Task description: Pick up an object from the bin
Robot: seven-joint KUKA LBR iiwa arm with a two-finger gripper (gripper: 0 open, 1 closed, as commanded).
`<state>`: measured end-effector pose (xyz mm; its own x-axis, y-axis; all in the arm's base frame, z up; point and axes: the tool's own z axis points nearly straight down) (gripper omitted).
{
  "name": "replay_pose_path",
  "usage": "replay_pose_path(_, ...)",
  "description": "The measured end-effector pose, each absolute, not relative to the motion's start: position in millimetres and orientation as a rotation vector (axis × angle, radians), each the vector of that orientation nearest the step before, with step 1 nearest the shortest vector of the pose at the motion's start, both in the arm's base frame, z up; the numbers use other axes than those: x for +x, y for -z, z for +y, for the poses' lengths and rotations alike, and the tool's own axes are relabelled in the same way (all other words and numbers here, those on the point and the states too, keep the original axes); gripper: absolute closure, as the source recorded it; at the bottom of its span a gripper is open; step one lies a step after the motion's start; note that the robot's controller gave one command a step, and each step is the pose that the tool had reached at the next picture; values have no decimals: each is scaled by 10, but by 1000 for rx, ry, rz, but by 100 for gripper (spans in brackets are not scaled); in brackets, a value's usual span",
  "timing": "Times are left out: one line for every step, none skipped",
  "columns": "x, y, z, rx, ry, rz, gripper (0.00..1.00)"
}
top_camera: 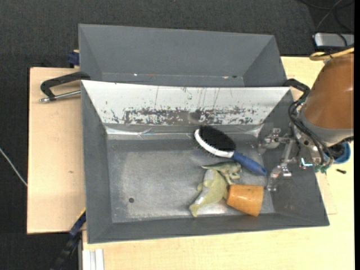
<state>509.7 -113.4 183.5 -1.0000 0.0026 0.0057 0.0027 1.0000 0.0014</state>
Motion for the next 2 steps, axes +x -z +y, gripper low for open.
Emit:
replay_pose_path(5332, -1233, -976, 409, -11, -3148, 0)
replay_pose_path(5443, -1599, -693, 320, 1, -3137, 0)
